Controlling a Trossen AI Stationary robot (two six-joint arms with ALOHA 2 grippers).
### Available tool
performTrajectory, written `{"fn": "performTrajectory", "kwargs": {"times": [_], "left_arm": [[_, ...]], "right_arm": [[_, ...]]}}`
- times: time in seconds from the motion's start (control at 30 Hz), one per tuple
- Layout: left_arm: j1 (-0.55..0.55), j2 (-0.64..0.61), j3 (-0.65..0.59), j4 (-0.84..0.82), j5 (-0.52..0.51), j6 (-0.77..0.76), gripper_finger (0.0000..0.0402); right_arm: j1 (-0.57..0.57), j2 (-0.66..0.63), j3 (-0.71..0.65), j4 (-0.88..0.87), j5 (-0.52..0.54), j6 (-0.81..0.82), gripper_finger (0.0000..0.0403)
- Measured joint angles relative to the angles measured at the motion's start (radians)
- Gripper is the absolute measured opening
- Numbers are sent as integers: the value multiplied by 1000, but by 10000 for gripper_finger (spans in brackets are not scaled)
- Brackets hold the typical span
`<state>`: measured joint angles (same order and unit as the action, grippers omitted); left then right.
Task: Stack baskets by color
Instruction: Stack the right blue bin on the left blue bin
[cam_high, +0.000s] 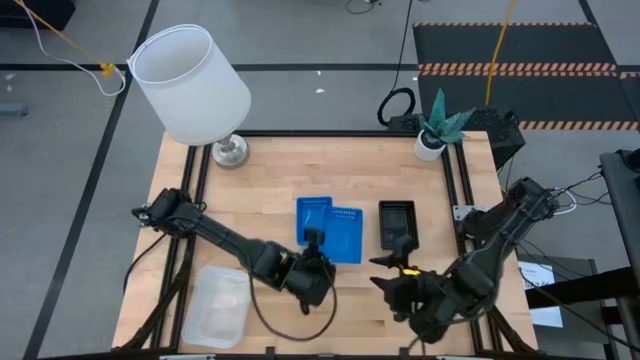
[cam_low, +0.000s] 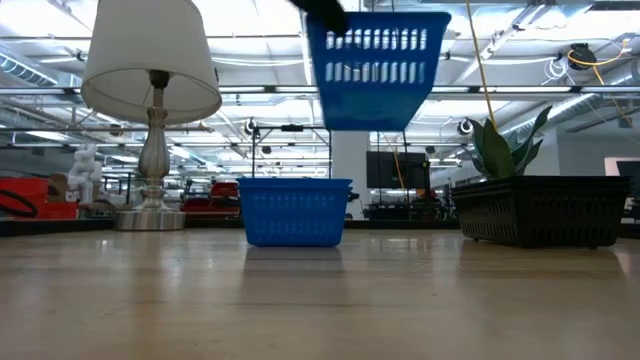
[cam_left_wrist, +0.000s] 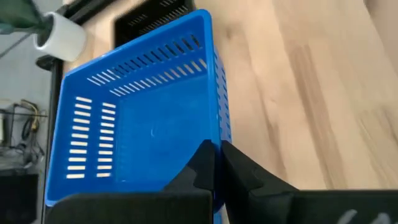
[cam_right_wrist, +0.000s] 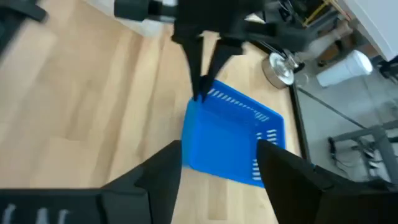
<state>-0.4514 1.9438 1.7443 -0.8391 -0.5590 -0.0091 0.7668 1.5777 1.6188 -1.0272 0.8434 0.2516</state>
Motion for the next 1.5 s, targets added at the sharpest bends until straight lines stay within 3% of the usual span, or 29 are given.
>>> {"fn": "performTrajectory", "kwargs": {"times": [0.17,0.33,0.57,0.77,1.23,1.5], "left_arm": [[-50,-17,-93,20,-62,4,7],[-57,-112,-254,129,-86,-19,7],[-6,-311,-534,359,-10,-1,7],[18,-378,-716,522,12,-33,7],[45,-372,-763,542,-17,-25,12],[85,-373,-783,554,29,-28,14]], "right_arm": [[59,-30,0,-1,1,31,200],[101,-33,0,-1,8,26,183],[113,-33,0,-2,24,1,159],[112,-33,0,-5,24,-2,145],[112,-33,0,-2,24,-3,139],[112,-33,0,-1,24,-3,139]]}}
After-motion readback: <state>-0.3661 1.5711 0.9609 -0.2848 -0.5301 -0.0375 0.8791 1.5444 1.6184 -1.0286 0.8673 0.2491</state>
